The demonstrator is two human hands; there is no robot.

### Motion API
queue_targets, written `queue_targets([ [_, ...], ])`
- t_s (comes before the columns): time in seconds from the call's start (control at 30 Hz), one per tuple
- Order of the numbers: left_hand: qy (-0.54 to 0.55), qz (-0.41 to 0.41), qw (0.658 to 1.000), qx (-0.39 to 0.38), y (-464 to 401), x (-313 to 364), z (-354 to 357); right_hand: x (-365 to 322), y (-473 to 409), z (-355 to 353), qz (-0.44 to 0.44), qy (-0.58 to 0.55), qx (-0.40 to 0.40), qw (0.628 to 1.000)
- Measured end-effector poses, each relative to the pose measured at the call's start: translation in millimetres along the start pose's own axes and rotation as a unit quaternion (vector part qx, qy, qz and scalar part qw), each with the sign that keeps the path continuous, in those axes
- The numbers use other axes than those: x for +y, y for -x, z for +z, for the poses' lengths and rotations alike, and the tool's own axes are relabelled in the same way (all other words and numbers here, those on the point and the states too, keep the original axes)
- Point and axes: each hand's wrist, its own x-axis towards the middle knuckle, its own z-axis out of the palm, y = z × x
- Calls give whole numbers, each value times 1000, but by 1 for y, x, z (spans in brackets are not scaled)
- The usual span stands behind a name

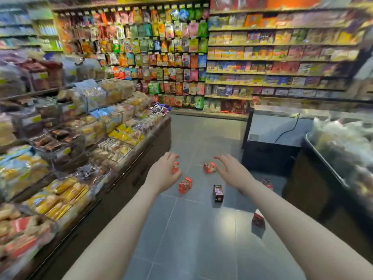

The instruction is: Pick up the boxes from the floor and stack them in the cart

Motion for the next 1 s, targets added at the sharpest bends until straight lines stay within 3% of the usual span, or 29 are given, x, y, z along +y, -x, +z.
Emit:
queue_targets([
  [0.43, 46, 86, 985, -140, -202, 2, 188, 186, -98, 5, 161, 16, 6, 987],
  [0.67, 75, 131, 964, -217, -324, 8, 279, 282, -141, 12, 289, -1, 10, 957],
  [1.0, 82, 160, 928, -328, -403, 39, 405, 424, -160, 24, 415, -26, 35, 909],
])
